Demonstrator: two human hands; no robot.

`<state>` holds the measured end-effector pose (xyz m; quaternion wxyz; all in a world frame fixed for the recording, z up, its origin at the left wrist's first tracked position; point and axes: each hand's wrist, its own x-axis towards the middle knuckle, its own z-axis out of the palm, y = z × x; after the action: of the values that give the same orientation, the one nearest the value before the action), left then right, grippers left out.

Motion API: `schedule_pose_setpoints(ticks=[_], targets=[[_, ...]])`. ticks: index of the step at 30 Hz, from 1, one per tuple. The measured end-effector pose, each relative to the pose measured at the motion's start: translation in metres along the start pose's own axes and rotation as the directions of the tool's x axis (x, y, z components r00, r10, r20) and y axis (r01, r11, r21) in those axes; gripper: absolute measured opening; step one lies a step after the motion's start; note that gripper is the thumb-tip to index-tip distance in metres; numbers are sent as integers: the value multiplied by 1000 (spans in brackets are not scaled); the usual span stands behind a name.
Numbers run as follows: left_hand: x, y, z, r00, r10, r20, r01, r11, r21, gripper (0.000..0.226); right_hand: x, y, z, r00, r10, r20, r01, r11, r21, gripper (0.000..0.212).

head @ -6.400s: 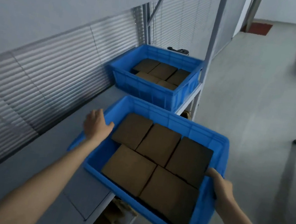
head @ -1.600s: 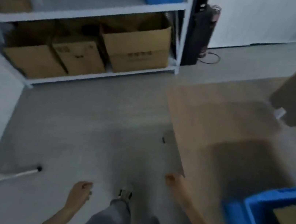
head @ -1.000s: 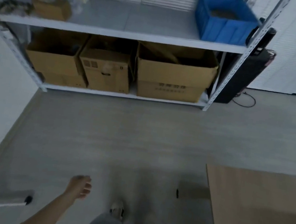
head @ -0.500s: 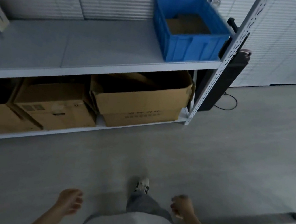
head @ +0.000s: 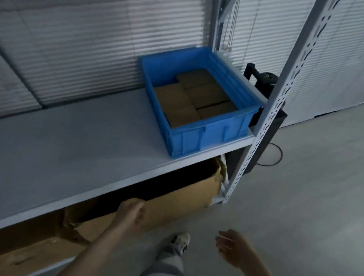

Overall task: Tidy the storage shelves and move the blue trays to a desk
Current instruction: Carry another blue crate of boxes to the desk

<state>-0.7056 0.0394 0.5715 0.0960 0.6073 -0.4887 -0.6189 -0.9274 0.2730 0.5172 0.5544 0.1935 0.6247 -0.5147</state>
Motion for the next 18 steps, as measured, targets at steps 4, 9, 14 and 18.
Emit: schedule_pose_setpoints(ticks=[4,9,14,18], targets=[[39,147,55,940,340,11,-338,938,-74,8,18,-90,38,995,-4,104,-38,918,395,19],[59,206,70,891,454,-4,-451,882,-139,58,3,-205,98,962,-209,175,77,823,562,10],[71,205,53,926,378,20,-372,918,-136,36,-6,-267,142,946,-313,86,232,837,496,28],[85,218,62,926,377,-18,-377,926,-6,39,-4,-277,164,956,-292,-14,277,889,365,47]])
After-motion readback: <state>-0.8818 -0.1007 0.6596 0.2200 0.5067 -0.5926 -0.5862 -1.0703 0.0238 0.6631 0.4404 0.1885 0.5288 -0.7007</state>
